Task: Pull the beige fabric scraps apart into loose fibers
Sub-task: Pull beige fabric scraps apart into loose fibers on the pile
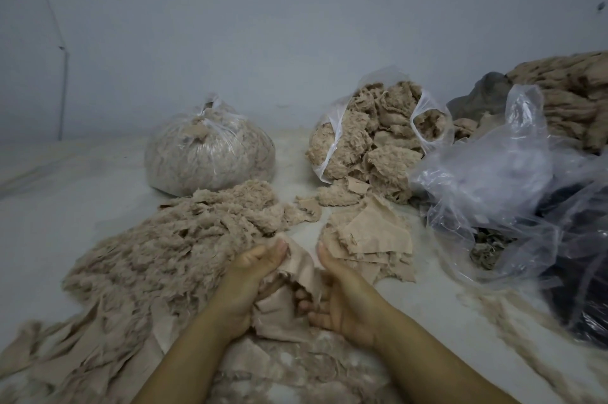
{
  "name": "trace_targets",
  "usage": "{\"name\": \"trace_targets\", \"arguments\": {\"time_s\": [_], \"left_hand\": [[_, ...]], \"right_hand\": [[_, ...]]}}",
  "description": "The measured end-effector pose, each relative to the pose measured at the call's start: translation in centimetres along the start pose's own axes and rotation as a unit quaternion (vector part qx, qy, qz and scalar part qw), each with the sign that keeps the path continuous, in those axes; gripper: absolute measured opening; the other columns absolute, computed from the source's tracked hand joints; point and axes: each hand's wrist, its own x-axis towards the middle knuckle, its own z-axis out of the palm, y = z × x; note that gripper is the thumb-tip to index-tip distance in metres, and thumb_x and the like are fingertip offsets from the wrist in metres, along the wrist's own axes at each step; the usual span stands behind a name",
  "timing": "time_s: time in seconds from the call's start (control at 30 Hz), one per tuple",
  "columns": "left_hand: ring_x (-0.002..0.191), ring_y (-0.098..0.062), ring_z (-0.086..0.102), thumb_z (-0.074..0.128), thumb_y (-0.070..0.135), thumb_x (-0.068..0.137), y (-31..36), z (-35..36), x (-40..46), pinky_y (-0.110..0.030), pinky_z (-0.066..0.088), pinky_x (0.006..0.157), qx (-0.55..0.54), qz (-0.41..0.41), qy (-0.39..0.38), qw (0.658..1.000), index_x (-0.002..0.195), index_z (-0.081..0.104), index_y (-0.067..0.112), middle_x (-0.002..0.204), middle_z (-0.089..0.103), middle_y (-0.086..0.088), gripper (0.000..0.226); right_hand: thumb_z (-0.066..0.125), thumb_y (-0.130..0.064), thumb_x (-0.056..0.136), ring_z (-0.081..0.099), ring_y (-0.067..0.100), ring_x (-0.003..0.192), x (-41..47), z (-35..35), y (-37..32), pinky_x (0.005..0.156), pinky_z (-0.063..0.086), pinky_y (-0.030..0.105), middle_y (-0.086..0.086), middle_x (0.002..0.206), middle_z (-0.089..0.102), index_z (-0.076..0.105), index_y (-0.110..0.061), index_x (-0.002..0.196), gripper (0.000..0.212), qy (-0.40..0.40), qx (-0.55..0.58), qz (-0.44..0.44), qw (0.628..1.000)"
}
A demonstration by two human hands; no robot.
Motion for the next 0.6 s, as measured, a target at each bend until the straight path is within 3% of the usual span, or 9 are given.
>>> {"name": "trace_targets", "arguments": {"time_s": [0.1,0.17,0.23,0.3,0.37,0.43,0.53,0.6], "left_hand": [[0.042,-0.010,0.044,0.063,0.030,0.076,-0.2,0.3,0.1,-0.015,0.035,0.041,0.049,0.012,0.020,0.999,0.081,0.075,0.009,0.058,0.054,-0.010,0.025],[0.035,-0.007,0.040,0.061,0.024,0.082,-0.1,0.3,0.2,-0.012,0.033,0.037,0.036,0.008,0.058,0.998,0.090,0.072,0.003,0.047,0.051,-0.004,0.025],[0.029,-0.003,0.044,0.055,0.013,0.090,0.1,0.3,0.2,-0.010,0.035,0.035,0.014,-0.006,0.077,0.997,0.088,0.069,0.000,0.040,0.053,0.003,0.019],[0.029,-0.004,0.041,0.055,0.014,0.092,0.1,0.1,0.3,-0.011,0.035,0.035,0.036,-0.011,0.093,0.995,0.073,0.071,0.009,0.039,0.049,0.005,0.025],[0.031,-0.004,0.031,0.059,0.021,0.090,0.3,0.0,0.5,-0.012,0.029,0.036,0.090,-0.012,0.098,0.991,0.054,0.069,0.018,0.040,0.040,0.006,0.038],[0.035,-0.006,0.029,0.061,0.026,0.090,0.5,0.1,1.0,-0.014,0.027,0.038,0.121,-0.008,0.103,0.987,0.048,0.065,0.019,0.042,0.038,0.006,0.043],[0.041,-0.008,0.034,0.061,0.031,0.089,1.2,0.8,2.4,-0.018,0.031,0.042,0.171,0.010,0.115,0.978,0.053,0.058,0.018,0.046,0.040,0.004,0.039],[0.041,-0.006,0.041,0.058,0.032,0.092,1.5,1.1,3.2,-0.015,0.035,0.041,0.215,0.021,0.116,0.969,0.065,0.063,0.013,0.046,0.048,0.007,0.033]], "right_hand": [[0.069,-0.031,0.072,0.033,0.005,0.035,0.3,-0.1,0.0,0.033,0.028,0.016,-0.003,0.045,0.041,0.062,-0.008,0.091,0.030,0.053,0.095,-0.112,0.988],[0.068,-0.025,0.075,0.026,0.004,0.031,0.2,-0.3,-0.4,0.030,0.021,0.014,-0.005,0.040,0.036,0.059,-0.010,0.084,0.019,0.091,0.103,-0.180,0.974],[0.070,-0.020,0.079,0.041,0.007,0.033,0.2,-0.4,-0.7,0.033,0.033,0.016,-0.001,0.044,0.049,0.062,-0.010,0.078,0.013,0.120,0.086,-0.201,0.968],[0.070,-0.016,0.082,0.062,0.016,0.053,0.3,-0.4,-1.5,0.055,0.055,0.029,0.005,0.060,0.065,0.065,-0.010,0.072,0.012,0.125,0.100,-0.193,0.968],[0.068,-0.014,0.083,0.064,0.020,0.067,0.7,-0.8,-2.6,0.074,0.054,0.040,0.006,0.069,0.067,0.066,-0.012,0.069,0.014,0.124,0.111,-0.201,0.965],[0.069,-0.011,0.084,0.063,0.016,0.068,1.3,-1.6,-4.0,0.070,0.054,0.031,0.003,0.072,0.069,0.072,-0.013,0.079,0.005,0.170,0.068,-0.241,0.953],[0.071,-0.013,0.083,0.066,0.010,0.066,1.9,-3.3,-6.0,0.060,0.055,0.024,-0.001,0.076,0.073,0.075,-0.016,0.090,0.009,0.223,0.032,-0.280,0.933],[0.070,-0.018,0.086,0.068,0.017,0.080,2.3,-5.1,-7.0,0.076,0.057,0.033,0.004,0.090,0.074,0.073,-0.013,0.103,0.018,0.270,-0.002,-0.281,0.921]]}}
